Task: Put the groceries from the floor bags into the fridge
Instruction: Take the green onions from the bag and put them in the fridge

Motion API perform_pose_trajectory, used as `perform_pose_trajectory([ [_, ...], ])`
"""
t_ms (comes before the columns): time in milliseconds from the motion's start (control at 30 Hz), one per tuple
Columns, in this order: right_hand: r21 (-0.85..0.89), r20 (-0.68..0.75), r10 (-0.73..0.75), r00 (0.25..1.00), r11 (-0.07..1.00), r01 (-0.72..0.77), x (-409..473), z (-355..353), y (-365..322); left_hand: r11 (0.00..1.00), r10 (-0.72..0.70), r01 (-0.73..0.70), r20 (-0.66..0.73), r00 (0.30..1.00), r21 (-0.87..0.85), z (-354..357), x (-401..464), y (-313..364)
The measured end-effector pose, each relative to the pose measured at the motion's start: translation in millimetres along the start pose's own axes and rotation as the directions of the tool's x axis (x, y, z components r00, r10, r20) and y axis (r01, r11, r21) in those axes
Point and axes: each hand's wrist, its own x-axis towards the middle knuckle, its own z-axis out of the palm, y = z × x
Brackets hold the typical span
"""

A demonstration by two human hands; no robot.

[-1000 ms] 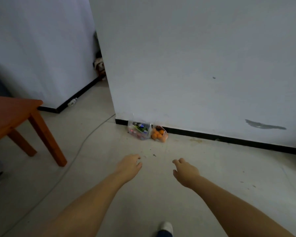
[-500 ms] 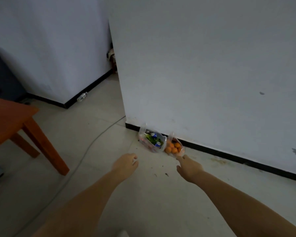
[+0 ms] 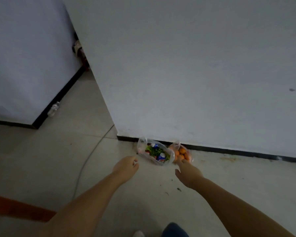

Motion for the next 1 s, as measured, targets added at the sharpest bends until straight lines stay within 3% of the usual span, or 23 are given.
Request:
perform_pose_trajectory([
  [333,0.075,0.041,0.035,0.999,0.996,-0.038,188.4,24.0,14.1,0.979,0.187,-0.200,0.203,0.961,0.048,53.2,187.9,-1.2],
  [533,0.118,0.066,0.083,0.994,0.989,-0.091,318.1,120.0,45.1,0.888,0.388,-0.426,0.212,0.897,0.175,139.9,318.1,-54.3],
  [633,0.036,0.089,0.052,0.995,0.998,-0.055,376.3,160.9,54.5,0.756,0.547,-0.603,0.259,0.796,0.254,179.0,376.4,-76.8],
  [700,-0.005,0.061,0.027,0.998,1.000,-0.026,444.1,232.9,74.8,0.593,0.676,-0.715,0.255,0.692,0.369,250.2,438.9,-118.2],
  [767,-0.060,0.072,-0.059,0.996,0.996,0.063,475.7,235.9,84.9,0.487,0.697,-0.762,0.336,0.634,0.427,257.9,469.5,-126.7],
  [867,-0.261,0.056,-0.189,0.980,0.945,0.197,540.0,284.0,120.5,0.208,0.783,-0.794,0.390,0.485,0.571,300.8,534.8,-170.4],
  [1000,-0.370,-0.033,-0.287,0.957,0.894,0.255,615.6,317.8,160.6,0.122,0.778,-0.769,0.420,0.467,0.628,329.0,608.4,-216.9],
])
